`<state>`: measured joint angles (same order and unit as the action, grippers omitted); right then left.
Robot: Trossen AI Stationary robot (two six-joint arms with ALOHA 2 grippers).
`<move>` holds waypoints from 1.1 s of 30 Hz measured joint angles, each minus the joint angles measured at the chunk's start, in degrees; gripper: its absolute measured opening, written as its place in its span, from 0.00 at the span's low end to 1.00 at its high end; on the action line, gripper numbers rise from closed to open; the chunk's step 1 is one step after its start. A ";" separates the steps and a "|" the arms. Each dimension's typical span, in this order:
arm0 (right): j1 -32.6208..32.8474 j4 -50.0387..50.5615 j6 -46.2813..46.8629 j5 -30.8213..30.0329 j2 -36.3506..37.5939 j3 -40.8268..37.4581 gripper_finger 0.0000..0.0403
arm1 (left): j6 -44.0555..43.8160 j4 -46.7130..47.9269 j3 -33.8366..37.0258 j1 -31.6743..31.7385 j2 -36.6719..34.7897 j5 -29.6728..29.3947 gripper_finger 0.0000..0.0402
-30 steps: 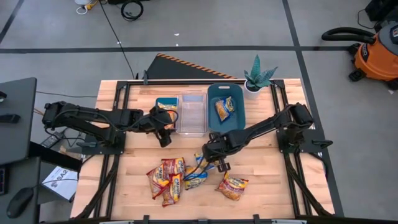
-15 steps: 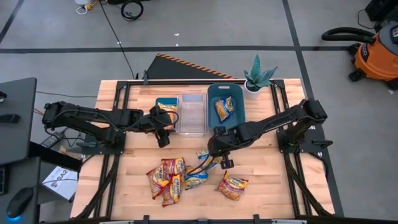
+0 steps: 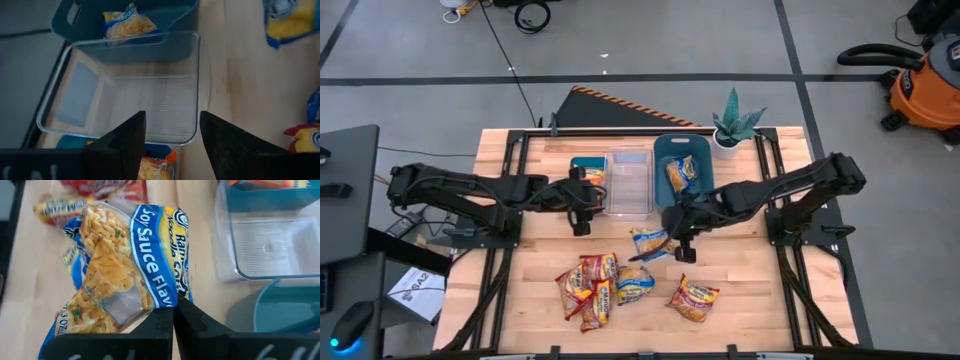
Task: Sort Maruchan noodles
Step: Put the blue noodle pack into the dark blue bin
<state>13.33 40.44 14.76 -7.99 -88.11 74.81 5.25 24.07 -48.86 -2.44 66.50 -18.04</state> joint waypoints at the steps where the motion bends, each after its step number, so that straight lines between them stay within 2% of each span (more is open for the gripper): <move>1: -0.03 0.00 0.77 0.00 0.42 0.00 0.02 | 0.86 -0.56 0.49 -0.02 -0.80 0.43 0.48; 7: 0.49 0.31 3.11 -1.86 2.69 0.00 0.02 | 1.46 -3.41 5.32 0.00 -7.15 1.31 0.45; 13: 0.51 1.55 0.97 -3.27 3.43 1.30 0.02 | -0.42 -3.95 8.36 0.00 -11.94 1.33 0.45; 19: -1.31 7.48 -2.82 -10.43 3.47 5.26 0.02 | -2.74 -3.83 9.01 0.00 -13.00 1.33 0.45; 23: -4.17 10.58 -4.50 -15.24 3.49 5.95 0.02 | -4.85 -3.90 9.01 -0.01 -13.00 1.34 0.45; 33: -16.43 16.54 -7.94 -20.21 1.63 5.71 0.02 | -8.50 -3.83 9.01 -0.06 -12.87 1.36 0.45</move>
<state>-3.10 56.98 6.82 -28.20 -86.48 80.52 -3.25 20.24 -39.86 -2.50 53.63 -16.68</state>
